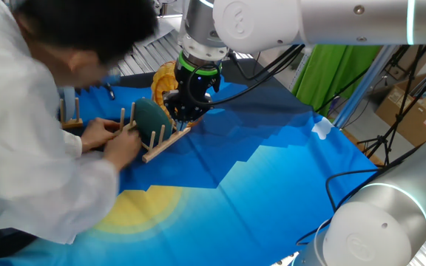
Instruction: Take the dish off the dish rack
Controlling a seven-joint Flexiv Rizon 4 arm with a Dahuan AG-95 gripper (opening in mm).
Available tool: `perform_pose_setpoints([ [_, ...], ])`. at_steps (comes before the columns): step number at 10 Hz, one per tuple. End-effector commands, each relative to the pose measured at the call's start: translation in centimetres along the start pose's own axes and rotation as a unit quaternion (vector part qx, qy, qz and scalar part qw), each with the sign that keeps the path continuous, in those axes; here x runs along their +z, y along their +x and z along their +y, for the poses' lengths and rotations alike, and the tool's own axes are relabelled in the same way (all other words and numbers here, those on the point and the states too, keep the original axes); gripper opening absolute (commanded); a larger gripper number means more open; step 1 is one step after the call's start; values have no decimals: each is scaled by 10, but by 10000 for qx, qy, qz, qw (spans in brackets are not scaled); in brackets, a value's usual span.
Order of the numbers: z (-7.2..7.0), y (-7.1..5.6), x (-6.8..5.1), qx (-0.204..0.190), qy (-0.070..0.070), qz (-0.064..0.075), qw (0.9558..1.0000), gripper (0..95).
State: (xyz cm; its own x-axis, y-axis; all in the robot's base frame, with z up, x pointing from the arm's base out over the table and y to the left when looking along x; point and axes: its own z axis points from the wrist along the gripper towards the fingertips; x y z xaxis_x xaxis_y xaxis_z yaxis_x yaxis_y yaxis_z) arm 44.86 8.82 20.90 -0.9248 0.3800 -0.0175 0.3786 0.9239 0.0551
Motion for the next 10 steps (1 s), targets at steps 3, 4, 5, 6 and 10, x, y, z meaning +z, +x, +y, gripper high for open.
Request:
perform_pose_setpoints([
  [3, 0, 0, 1, -15, 13, 10, 10000, 0],
  [4, 0, 0, 1, -12, 14, 9, 10000, 0],
  [5, 1, 0, 1, -7, 26, -3, 10000, 0],
  [6, 1, 0, 1, -3, 33, -7, 10000, 0],
  [10, 0, 1, 1, 28, 40, 0, 10000, 0],
])
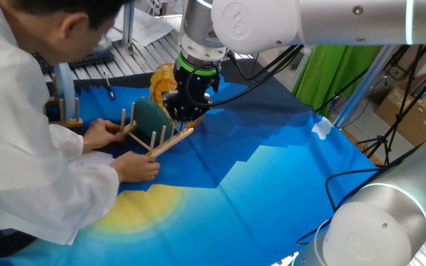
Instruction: Take the dish off the dish rack
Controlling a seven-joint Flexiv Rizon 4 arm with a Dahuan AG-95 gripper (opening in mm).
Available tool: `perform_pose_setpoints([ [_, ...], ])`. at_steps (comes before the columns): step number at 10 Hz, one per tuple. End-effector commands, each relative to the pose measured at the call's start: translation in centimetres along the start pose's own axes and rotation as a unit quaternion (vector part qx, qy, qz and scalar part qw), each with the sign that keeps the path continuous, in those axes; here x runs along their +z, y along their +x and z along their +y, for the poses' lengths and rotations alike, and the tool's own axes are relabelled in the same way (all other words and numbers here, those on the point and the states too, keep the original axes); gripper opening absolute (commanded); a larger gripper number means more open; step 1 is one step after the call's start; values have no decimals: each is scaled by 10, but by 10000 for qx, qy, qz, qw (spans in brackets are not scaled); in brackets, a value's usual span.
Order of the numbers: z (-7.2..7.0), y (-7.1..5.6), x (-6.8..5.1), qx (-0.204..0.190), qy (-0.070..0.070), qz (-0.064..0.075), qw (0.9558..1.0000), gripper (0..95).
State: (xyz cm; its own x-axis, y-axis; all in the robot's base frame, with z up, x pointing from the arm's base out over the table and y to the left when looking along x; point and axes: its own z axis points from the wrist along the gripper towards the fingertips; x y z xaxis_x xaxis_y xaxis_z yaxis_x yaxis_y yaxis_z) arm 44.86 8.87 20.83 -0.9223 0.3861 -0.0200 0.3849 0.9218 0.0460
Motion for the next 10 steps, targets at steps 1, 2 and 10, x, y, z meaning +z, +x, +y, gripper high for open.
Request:
perform_pose_setpoints([
  [1, 0, 1, 0, -37, -20, 51, 10000, 0],
  [2, 0, 1, 0, -70, -22, 55, 10000, 0],
  [10, -28, -31, 0, -393, -31, 8, 9992, 0],
])
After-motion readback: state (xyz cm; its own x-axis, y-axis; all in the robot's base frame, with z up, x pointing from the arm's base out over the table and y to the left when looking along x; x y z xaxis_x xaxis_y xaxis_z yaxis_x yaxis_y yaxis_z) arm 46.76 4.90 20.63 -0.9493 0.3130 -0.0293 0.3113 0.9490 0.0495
